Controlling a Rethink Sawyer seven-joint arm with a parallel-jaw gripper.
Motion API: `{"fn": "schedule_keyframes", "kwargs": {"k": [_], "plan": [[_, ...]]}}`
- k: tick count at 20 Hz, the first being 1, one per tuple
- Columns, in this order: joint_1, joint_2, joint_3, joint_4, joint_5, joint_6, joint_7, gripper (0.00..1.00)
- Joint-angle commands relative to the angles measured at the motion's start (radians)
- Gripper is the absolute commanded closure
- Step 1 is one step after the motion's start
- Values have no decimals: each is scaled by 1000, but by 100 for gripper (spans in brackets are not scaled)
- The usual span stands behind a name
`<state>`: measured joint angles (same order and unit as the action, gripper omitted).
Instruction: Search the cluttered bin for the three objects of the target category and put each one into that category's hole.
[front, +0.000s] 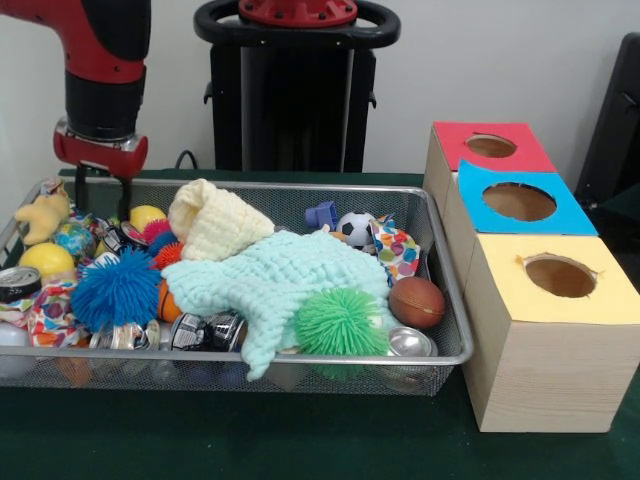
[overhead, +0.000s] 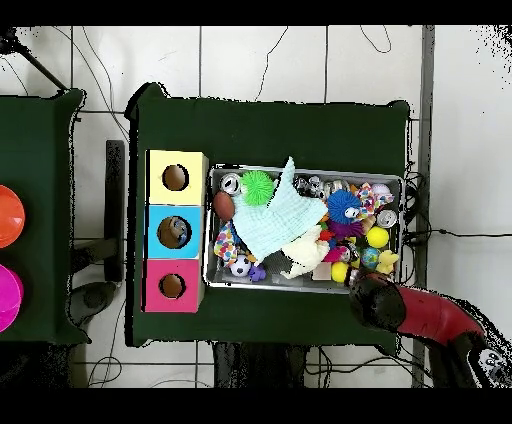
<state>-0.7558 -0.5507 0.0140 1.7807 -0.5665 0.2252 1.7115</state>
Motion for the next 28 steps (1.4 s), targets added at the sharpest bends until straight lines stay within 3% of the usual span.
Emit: {"fn": "schedule_keyframes", "kwargs": {"k": [1, 6, 14, 20, 25, 28], "plan": [[16, 85, 58, -63, -20, -81, 85, 0], [9, 98, 62, -89, -10, -78, 74, 0], [20, 14, 33, -69, -1, -53, 76, 0], [43, 29, -11, -86, -9, -129, 118, 0], [10, -41, 23, -61, -3, -57, 63, 0], [-14, -42, 47, -66, -2, -39, 41, 0]]}}
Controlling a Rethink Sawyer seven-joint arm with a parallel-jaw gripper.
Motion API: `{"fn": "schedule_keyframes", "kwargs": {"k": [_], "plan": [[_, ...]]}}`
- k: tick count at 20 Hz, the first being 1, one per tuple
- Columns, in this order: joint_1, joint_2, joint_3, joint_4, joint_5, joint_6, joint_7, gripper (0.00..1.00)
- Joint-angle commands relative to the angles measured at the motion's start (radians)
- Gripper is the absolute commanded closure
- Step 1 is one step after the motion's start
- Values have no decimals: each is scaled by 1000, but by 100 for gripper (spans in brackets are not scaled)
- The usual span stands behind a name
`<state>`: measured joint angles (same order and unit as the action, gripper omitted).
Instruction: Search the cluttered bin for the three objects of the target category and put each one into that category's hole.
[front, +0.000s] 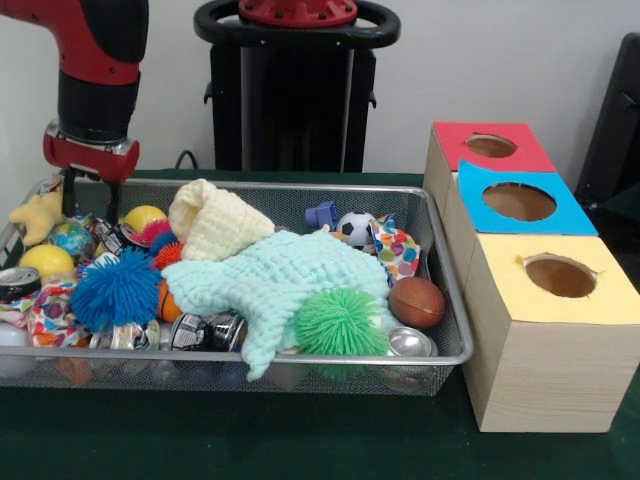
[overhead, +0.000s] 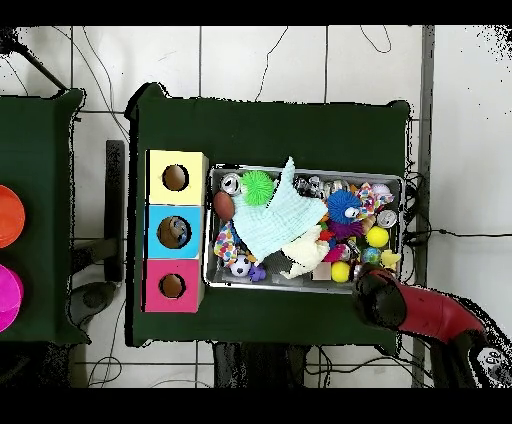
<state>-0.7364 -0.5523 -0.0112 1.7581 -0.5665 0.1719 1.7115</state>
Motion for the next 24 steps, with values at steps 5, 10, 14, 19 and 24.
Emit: {"fn": "schedule_keyframes", "kwargs": {"k": [5, 10, 14, 19, 24], "plan": [[-51, -2, 89, -75, -16, -3, 29, 0], [-76, 30, 113, -97, -21, -1, 16, 0], [-62, 67, 102, -115, -28, -36, 40, 0], [-49, 94, 85, -130, -29, -69, 61, 0], [-43, 97, 77, -148, -36, -78, 60, 0]]}}
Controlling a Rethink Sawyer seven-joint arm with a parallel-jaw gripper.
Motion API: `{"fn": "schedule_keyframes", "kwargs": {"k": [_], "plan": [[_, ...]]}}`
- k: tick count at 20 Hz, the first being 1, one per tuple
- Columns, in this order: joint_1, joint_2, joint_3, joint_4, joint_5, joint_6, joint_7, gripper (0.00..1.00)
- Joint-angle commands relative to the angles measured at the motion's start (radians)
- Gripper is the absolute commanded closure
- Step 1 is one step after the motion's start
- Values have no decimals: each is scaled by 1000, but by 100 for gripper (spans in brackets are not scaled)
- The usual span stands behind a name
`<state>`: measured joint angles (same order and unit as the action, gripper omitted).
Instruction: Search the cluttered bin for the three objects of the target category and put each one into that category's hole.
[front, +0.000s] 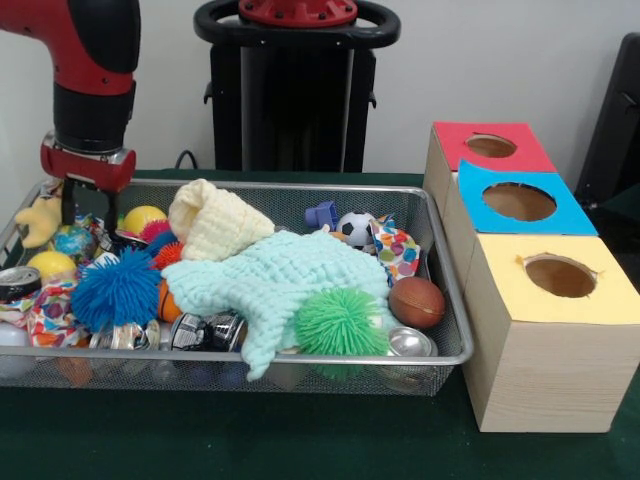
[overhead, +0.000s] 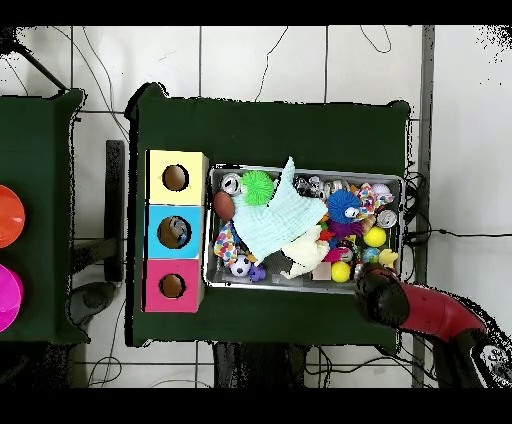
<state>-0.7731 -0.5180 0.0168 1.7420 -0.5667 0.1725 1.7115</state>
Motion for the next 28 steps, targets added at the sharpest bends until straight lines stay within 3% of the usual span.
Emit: {"fn": "schedule_keyframes", "kwargs": {"k": [1, 4, 5, 10, 17, 24, 25, 28], "plan": [[-5, 56, 47, -132, -35, -73, 58, 0], [-4, 39, 44, -133, -41, -67, 50, 0], [-3, 38, 45, -136, -50, -70, 42, 100], [-69, 37, 125, -112, -53, -70, 11, 100], [-46, 30, 92, -101, -42, -66, 44, 100], [-44, -33, 87, -33, -30, -49, 57, 100], [-51, -32, 94, -25, -41, -65, 53, 0], [-88, -24, 147, -27, -50, -69, 23, 0]]}}
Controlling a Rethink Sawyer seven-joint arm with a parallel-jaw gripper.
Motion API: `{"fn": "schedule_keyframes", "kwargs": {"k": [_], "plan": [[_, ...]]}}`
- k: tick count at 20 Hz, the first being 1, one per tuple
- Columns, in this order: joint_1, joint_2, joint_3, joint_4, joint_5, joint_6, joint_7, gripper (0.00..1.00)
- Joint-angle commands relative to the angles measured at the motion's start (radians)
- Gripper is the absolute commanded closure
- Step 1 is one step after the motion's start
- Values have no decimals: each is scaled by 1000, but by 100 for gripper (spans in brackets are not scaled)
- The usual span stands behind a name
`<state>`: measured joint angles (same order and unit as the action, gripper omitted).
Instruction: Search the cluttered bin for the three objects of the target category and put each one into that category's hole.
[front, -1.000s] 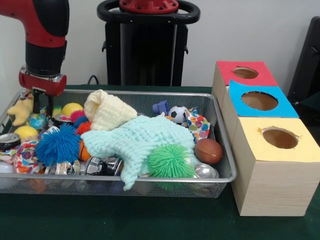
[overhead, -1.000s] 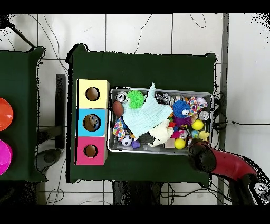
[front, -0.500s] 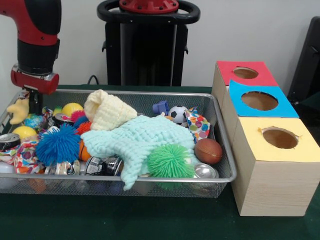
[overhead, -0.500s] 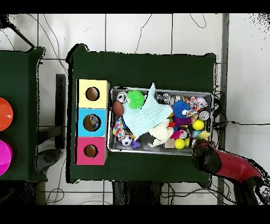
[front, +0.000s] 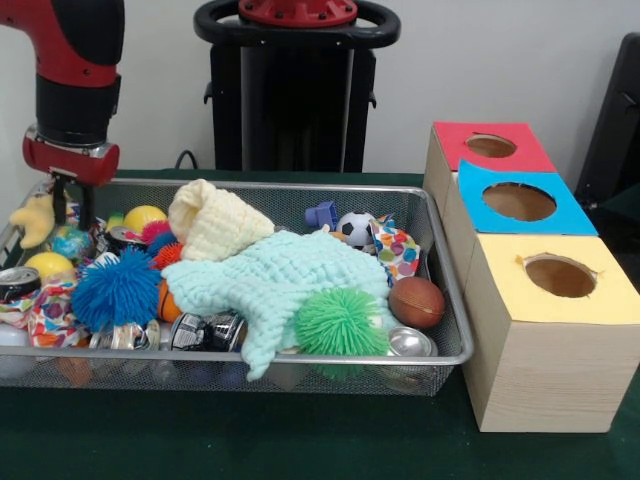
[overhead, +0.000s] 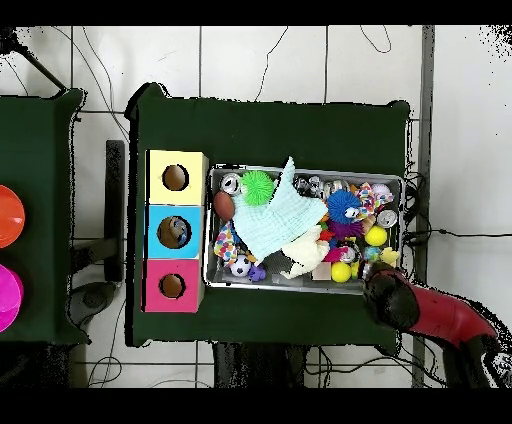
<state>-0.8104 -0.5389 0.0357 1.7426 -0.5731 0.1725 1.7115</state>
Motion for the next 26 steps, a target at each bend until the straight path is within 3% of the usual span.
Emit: {"fn": "schedule_keyframes", "kwargs": {"k": [1, 7, 13, 14, 18, 26], "plan": [[-42, -5, 125, -33, -51, -71, 20, 0], [-28, -45, 112, -6, -28, -43, 45, 0], [-32, -18, 119, -23, -43, -65, 40, 0], [-26, -16, 114, -29, -50, -70, 38, 100], [-63, -17, 162, -13, -49, -82, 27, 100], [-45, -22, 130, -3, -33, -88, 63, 100]]}}
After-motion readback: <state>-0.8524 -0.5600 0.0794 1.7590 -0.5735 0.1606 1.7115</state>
